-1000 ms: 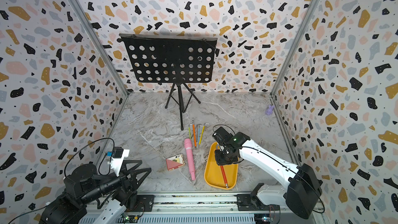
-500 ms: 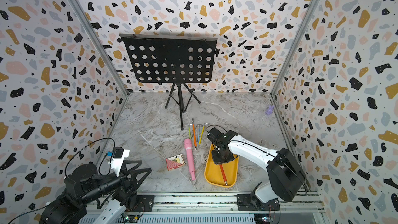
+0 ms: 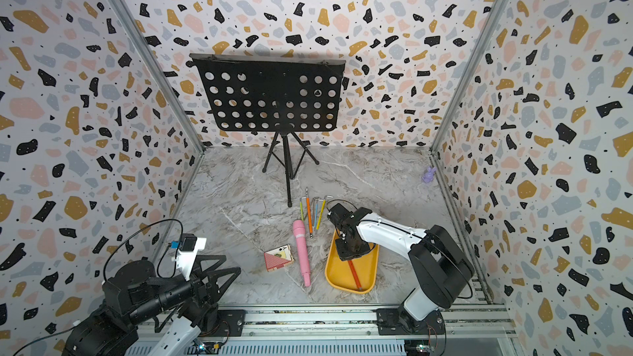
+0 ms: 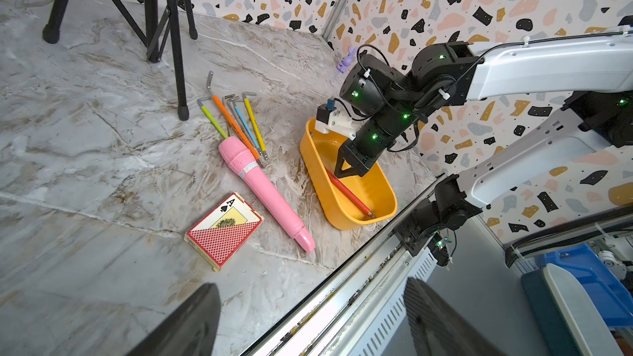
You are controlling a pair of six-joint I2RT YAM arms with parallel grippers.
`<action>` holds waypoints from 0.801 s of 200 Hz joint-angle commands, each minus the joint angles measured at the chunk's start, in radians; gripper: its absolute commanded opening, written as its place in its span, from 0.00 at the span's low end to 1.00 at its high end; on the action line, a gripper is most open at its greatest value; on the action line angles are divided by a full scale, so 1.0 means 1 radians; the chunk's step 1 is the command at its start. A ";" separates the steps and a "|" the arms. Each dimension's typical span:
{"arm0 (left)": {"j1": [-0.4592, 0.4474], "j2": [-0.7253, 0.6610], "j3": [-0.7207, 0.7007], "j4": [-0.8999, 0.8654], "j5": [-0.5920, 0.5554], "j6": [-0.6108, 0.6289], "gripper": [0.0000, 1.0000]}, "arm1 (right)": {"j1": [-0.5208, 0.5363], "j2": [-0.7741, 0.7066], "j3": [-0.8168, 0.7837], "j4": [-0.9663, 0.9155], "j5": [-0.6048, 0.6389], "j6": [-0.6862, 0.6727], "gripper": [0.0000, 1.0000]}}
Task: Put the hex key on the desktop into the storage box
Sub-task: Place the Allen key in the storage box.
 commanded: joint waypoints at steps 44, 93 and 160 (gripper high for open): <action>-0.004 0.014 0.018 0.013 -0.014 0.014 0.88 | -0.005 -0.084 -0.004 -0.029 0.032 0.034 0.33; -0.003 0.016 0.018 0.014 -0.026 0.012 0.88 | -0.002 -0.192 0.089 -0.097 0.014 0.096 0.37; -0.002 0.032 0.017 0.008 -0.044 0.006 0.88 | -0.002 -0.020 0.434 -0.157 0.064 0.157 0.39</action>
